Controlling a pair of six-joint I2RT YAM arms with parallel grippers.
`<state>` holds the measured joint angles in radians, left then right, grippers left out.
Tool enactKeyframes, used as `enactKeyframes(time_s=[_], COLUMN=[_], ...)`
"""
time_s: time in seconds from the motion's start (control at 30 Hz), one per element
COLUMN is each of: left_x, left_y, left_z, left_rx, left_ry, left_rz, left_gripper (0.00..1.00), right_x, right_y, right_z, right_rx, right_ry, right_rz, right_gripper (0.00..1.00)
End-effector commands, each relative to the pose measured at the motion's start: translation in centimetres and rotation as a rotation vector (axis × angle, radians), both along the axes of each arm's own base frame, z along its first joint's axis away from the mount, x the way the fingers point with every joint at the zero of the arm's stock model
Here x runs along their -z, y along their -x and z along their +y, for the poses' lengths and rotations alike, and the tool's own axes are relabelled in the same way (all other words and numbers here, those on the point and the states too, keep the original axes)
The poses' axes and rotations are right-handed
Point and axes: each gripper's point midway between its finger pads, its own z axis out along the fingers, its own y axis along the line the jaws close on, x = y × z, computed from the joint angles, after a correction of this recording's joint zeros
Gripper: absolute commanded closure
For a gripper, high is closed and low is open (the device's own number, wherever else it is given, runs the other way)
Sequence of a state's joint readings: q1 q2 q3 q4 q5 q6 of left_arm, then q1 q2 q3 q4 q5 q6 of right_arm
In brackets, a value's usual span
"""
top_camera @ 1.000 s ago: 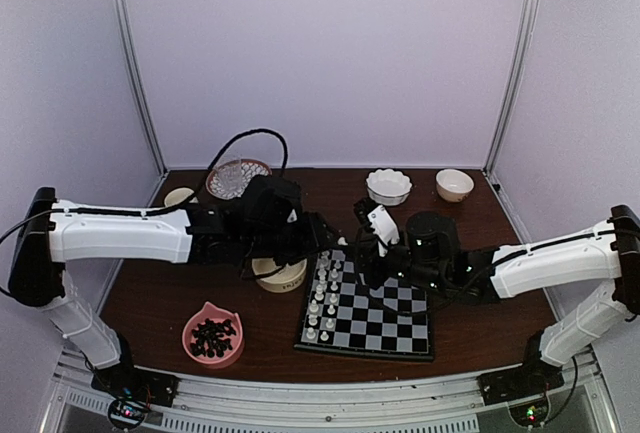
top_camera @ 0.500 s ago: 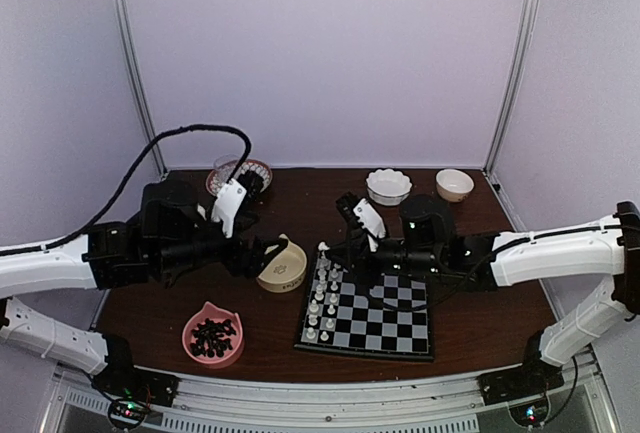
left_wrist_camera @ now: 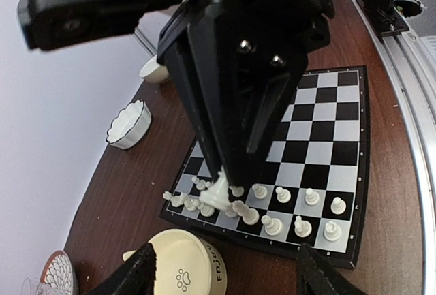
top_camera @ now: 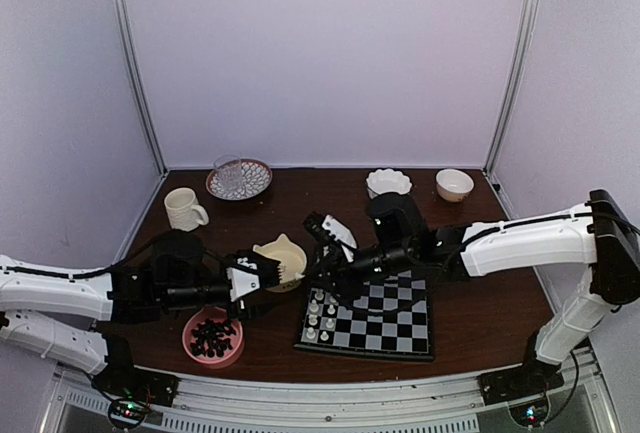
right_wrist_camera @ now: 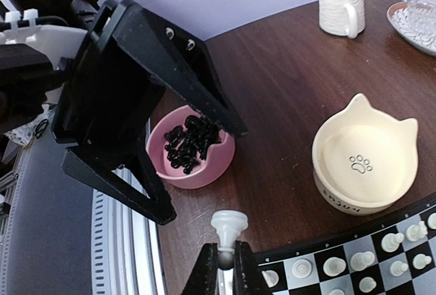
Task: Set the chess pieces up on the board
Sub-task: Pass from the right arm to the left
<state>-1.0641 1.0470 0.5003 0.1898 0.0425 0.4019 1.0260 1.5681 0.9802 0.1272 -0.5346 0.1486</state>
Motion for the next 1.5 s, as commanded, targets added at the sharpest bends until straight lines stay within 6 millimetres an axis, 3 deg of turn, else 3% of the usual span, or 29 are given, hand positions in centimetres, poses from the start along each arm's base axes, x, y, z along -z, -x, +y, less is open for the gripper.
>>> enactKeyframes(time_s=[0.0, 0.4, 1.07, 1.2, 1.4, 1.47], left_x=[-0.6, 1.2, 1.7, 1.7, 1.5, 0.9], left_y=[0.3, 1.3, 1.2, 1.2, 1.1, 0.6], left_z=[-1.0, -1.6, -2.0, -2.0, -2.0, -1.9], left_rx=[0.077, 0.154, 0.159, 0.160, 0.148, 0.107], left_ry=[0.028, -0.014, -0.034, -0.036, -0.021, 0.023], left_rz=[-0.136, -0.110, -0.093, -0.091, -0.082, -0.082], left_gripper=[0.30, 0.43, 0.77, 0.80, 0.87, 0.88], right_x=[0.9, 2.7, 2.7, 2.4, 2.2, 1.9], right_y=[1.5, 2.4, 2.8, 2.9, 2.7, 2.5], right_z=[1.2, 2.6, 3.0, 3.1, 3.0, 2.8], right_rx=[-0.099, -0.168, -0.190, -0.190, -0.171, -0.154], right_ry=[0.015, 0.031, 0.010, -0.001, -0.011, -0.020], right_rz=[0.069, 0.139, 0.163, 0.163, 0.154, 0.143], right_gripper=[0.96, 0.96, 0.96, 0.95, 0.85, 0.77])
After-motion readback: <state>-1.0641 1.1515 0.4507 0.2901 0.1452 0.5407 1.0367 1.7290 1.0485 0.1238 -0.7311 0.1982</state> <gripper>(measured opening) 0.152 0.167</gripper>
